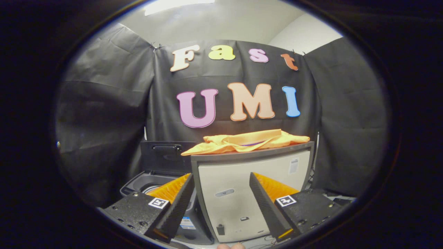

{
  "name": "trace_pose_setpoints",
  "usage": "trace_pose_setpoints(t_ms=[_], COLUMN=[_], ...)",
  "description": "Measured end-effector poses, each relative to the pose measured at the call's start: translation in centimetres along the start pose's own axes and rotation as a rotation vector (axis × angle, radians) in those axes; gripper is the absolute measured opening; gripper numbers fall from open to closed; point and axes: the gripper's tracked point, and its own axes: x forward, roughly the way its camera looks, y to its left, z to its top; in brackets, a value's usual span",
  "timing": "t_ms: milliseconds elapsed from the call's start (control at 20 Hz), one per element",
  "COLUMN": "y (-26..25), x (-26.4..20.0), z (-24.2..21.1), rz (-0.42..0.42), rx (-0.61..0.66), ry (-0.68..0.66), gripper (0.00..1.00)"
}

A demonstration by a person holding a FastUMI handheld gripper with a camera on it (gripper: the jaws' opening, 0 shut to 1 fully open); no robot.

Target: Put the clothes into the washing machine and then close the washing machine lid.

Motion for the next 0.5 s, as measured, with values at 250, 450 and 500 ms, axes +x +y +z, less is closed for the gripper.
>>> trace_pose_setpoints(t_ms=[250, 450, 500], y=[-1.3, -2.2, -2.3], x=[4.1, 8.0, 9.2], z=[2.6, 4.4, 5.0], rz=[-0.035, -0.050, -0.049], rx=[0.019, 0.012, 0.012], ry=[0.024, 0.061, 0.062], gripper=[0.96, 0.96, 0.96])
